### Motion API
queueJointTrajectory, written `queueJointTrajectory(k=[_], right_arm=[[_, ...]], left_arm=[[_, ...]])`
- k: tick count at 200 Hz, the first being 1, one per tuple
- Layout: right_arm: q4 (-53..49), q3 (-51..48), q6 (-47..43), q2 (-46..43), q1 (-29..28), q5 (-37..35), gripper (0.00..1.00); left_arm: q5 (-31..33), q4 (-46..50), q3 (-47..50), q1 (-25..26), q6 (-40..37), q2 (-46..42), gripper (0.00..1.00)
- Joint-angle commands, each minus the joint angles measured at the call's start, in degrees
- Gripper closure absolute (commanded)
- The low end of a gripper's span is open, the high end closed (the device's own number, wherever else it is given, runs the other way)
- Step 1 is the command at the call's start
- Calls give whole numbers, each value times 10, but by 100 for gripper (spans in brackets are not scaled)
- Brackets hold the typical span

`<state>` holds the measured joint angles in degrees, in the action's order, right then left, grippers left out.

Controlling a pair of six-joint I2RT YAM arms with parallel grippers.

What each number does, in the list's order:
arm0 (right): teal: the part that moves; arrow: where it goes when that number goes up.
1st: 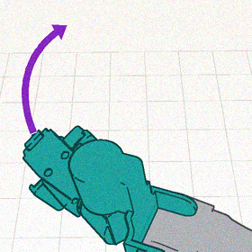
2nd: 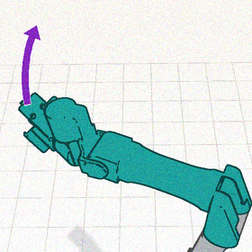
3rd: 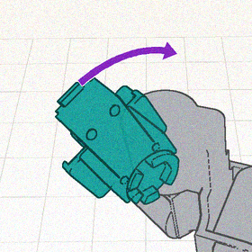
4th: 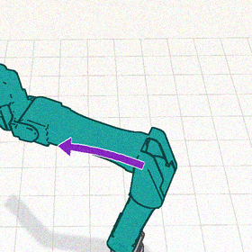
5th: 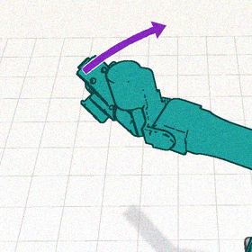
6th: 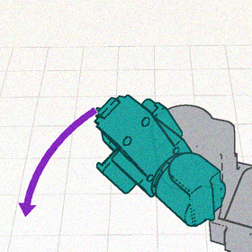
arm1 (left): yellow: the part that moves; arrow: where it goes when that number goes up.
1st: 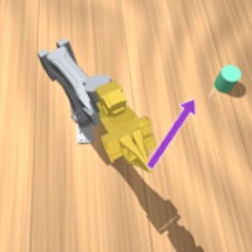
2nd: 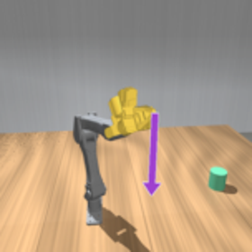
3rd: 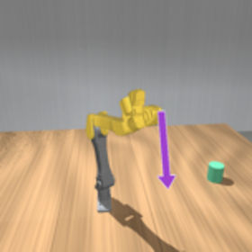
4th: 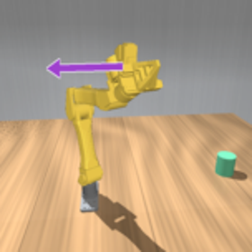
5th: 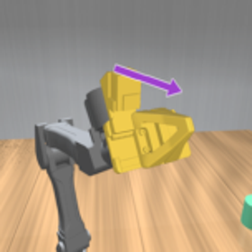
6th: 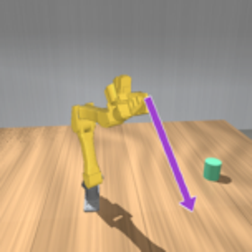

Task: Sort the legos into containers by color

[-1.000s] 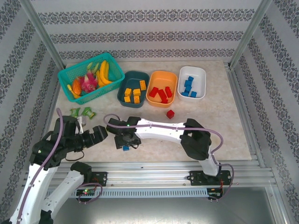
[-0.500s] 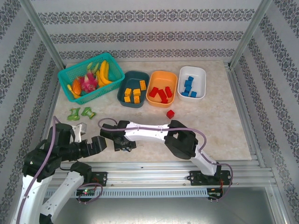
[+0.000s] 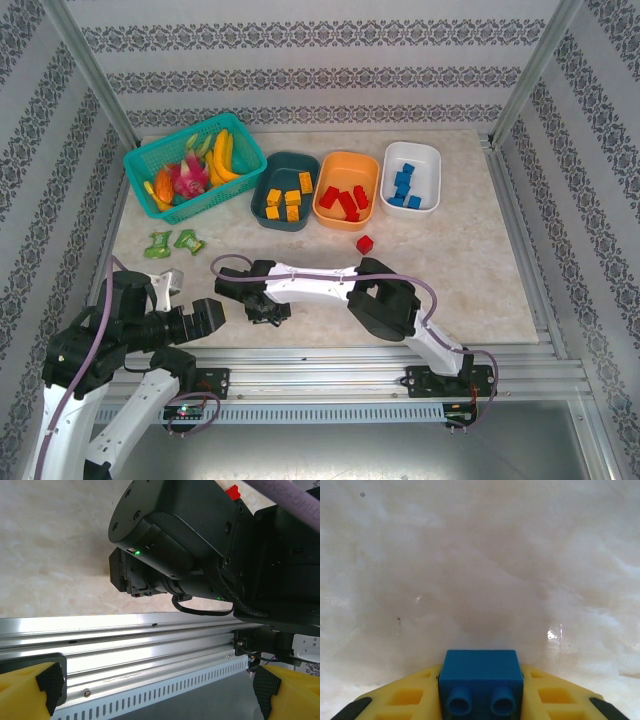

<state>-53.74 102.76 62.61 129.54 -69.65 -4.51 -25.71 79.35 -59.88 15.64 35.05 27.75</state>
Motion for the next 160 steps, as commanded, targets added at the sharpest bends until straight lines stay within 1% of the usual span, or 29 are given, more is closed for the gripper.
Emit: queueJointTrajectory(k=[1,20,41,56,73,90,112,132,160], right_arm=[[-19,5,-3,-24,-5,-34,72],[-35,5,-8,-58,3,-53,74],[-58,-3,-20,-112,26,-76,74],[-91,2,-40,-155,52,-101,74],[-126,8,-74,-202,98,-129,74],[-124,-8,-111,-250,163,-131,74],[-92,-38,-167,-286,270,-97,75],[-81,-24,-218,-279,366,-67,75],[-57,13,-257,-236,481,-49,75]], left_arm=[[-11,16,-6,1,-1,-1,1],[-36,-13,-4,1,7,16,1],[-44,-47,-21,0,10,43,1],[-52,-86,-33,0,23,69,1],[-65,-155,-35,0,54,97,1],[-61,-228,-27,0,89,128,2],[-47,-317,-25,3,121,194,2],[-24,-391,-44,18,142,269,2],[22,-449,-120,79,132,404,2]])
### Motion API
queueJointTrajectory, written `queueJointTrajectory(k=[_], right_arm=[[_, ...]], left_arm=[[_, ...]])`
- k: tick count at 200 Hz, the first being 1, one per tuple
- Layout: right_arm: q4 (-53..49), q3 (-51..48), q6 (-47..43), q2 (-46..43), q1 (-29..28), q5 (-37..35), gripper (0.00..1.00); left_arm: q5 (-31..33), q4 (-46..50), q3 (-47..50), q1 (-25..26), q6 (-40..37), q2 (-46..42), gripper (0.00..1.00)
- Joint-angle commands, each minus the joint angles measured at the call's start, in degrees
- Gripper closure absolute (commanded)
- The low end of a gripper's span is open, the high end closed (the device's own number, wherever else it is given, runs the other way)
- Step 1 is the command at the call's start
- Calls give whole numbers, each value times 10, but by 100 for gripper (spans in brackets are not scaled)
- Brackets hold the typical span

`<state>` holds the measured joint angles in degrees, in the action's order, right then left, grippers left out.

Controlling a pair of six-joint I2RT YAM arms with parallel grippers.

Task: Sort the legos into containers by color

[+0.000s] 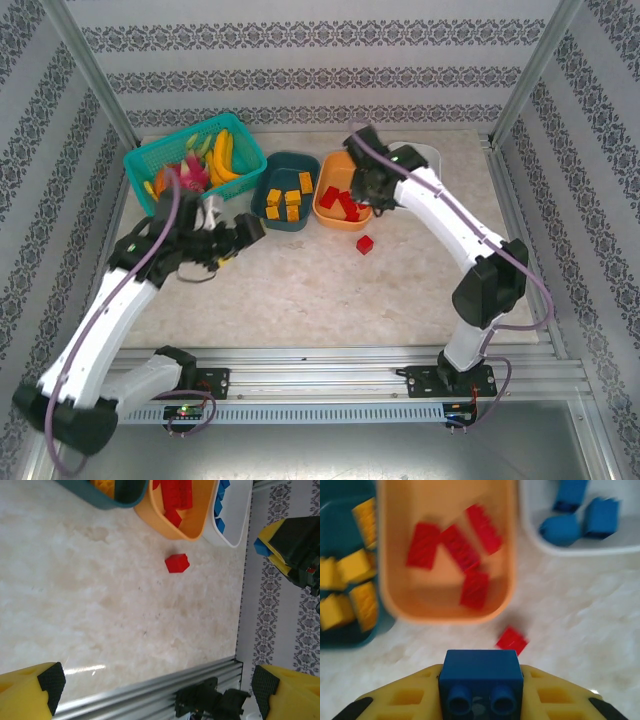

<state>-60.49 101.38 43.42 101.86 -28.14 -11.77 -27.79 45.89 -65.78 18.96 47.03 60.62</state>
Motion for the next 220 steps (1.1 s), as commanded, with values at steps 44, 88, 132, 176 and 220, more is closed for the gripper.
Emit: queueJointTrajectory(k=[44,88,132,176,220], right_arm=[[49,111,-90,152,171,27,73],[8,239,-97,282,217,-4,74],[-38,345,-96,377,240,-15,74],[-53,362,-94,422,249,-9,74],[-49,386,-98,425,251,11,58]], left_arm=[[24,-273,-135,90,58,265,2],[-3,-293,-285,102,46,427,2],[-18,-242,-438,118,29,544,3],[-23,-228,-491,127,33,594,3],[-19,-210,-496,127,21,590,3]])
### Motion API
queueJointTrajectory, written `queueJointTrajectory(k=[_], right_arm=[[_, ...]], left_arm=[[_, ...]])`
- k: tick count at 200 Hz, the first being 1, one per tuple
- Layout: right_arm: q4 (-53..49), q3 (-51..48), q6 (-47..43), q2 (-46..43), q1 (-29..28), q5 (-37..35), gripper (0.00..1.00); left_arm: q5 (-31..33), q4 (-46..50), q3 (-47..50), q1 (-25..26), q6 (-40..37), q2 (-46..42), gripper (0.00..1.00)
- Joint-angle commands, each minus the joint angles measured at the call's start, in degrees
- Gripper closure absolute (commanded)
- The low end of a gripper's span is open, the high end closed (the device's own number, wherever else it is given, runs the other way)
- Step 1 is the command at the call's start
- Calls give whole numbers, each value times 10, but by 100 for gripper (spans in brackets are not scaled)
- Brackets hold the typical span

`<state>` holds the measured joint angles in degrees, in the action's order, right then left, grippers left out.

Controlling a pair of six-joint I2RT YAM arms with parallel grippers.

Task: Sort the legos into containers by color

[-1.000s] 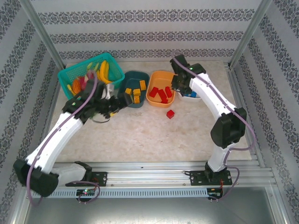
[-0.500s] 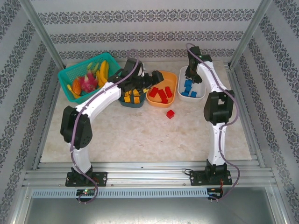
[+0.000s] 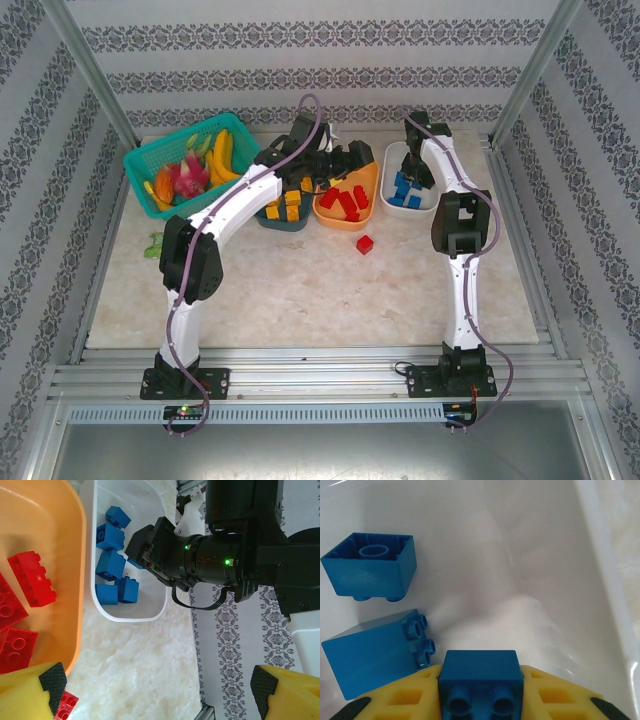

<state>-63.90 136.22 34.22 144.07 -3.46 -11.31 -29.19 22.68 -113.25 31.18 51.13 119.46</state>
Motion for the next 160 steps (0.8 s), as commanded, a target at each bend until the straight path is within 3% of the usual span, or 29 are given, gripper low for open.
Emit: queueJointTrajectory(k=[1,44,68,101,138,160], right_arm=[[-16,38,-7,3,3,7,57],[-29,50,-4,-35,-7,17,43],[-21,7,-7,-91,-17,19,41],[62,-175,-45,-235,-66,38,41],[183,-454,-135,-415,-165,96,27],[175,-539,-186,-453,-213,114,21]], left_arm=[[-5,22,-22,5,-20,2,3],[9,51,-6,5,-42,-25,3],[19,58,25,5,-49,-55,3],[47,69,128,5,-65,-133,3],[79,69,308,5,-80,-251,3],[96,65,405,5,-72,-324,3]])
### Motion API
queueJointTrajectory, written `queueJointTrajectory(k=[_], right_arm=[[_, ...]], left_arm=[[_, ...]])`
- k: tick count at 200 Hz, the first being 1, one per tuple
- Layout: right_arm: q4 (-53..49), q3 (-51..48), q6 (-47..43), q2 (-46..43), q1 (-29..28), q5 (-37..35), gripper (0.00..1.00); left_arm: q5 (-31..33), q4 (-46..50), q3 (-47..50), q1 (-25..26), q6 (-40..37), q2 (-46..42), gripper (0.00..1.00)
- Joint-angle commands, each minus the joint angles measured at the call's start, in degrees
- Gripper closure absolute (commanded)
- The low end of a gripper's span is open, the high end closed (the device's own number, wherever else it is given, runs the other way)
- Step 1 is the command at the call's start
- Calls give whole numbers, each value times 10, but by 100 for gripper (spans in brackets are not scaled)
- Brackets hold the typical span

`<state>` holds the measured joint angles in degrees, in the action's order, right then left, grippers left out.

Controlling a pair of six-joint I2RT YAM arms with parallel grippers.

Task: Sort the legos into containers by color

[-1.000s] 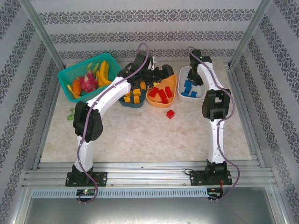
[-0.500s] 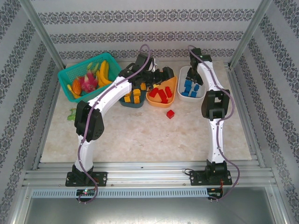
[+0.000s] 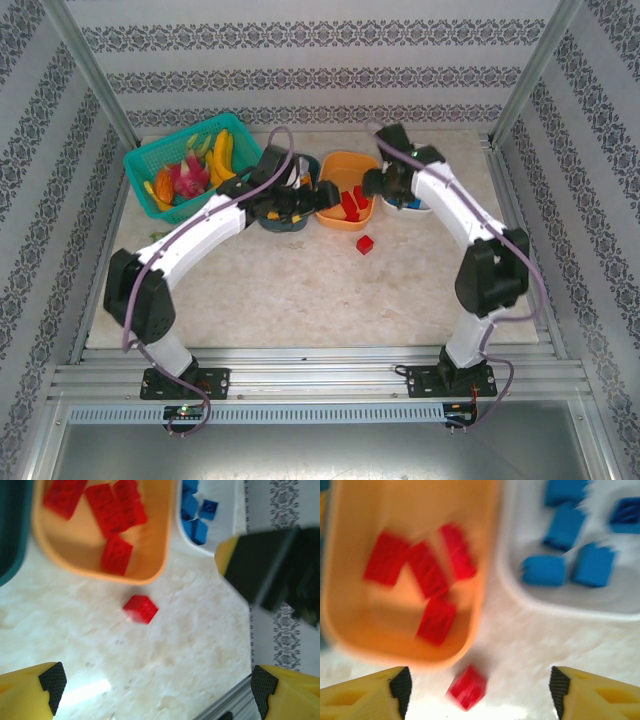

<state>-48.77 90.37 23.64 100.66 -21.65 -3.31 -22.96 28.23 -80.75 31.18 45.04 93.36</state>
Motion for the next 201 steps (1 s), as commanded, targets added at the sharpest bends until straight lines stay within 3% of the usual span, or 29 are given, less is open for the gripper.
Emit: queueJointTrajectory(k=[1,37,91,154,201], right_arm=[[23,-83,-82,-20,-32,34,22],[7,-144,-134,-14,-45,25,15],[0,-105,-229,74,-45,19,16],[-7,-41,-231,151,-34,19,36],[0,-60,-219,150,-38,24,50]], left_arm=[[35,10,83,5,-11,-66,3],[45,2,184,5,10,-147,2],[70,6,233,5,33,-200,3],[84,13,230,5,39,-213,3],[83,12,220,5,37,-206,3]])
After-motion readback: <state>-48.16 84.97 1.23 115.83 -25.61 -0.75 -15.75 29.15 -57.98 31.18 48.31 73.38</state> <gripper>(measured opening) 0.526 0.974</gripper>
